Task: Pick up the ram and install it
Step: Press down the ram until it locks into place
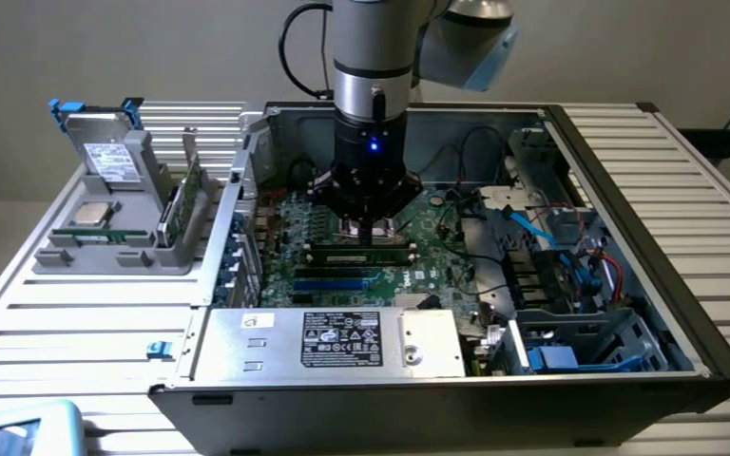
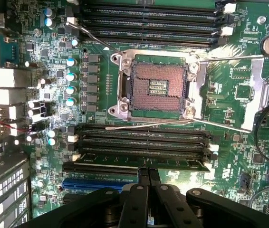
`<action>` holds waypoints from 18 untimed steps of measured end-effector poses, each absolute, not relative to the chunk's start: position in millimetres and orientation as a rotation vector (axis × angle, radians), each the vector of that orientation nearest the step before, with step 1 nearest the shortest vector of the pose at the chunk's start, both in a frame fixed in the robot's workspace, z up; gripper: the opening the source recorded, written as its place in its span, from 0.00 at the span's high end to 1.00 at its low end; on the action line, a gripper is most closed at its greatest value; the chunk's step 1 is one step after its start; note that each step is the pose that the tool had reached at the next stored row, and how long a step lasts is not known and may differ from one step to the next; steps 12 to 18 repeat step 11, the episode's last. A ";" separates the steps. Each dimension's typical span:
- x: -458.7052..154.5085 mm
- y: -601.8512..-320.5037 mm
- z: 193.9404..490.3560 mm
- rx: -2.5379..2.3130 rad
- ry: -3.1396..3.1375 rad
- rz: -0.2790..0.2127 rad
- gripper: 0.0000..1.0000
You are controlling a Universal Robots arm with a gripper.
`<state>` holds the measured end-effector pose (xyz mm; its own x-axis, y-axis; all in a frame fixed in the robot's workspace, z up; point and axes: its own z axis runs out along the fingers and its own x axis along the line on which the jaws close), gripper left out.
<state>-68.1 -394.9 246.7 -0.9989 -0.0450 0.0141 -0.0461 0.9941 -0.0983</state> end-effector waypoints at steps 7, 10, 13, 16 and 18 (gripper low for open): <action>-68.1 -395.0 246.8 0.022 -3.124 0.151 0.89; -68.1 -395.0 246.7 0.022 -3.125 0.151 0.89; -68.1 -395.0 246.7 0.021 -3.125 0.151 0.89; -68.1 -395.0 246.7 0.021 -3.125 0.151 0.89; -68.1 -395.0 246.7 0.021 -3.125 0.151 0.89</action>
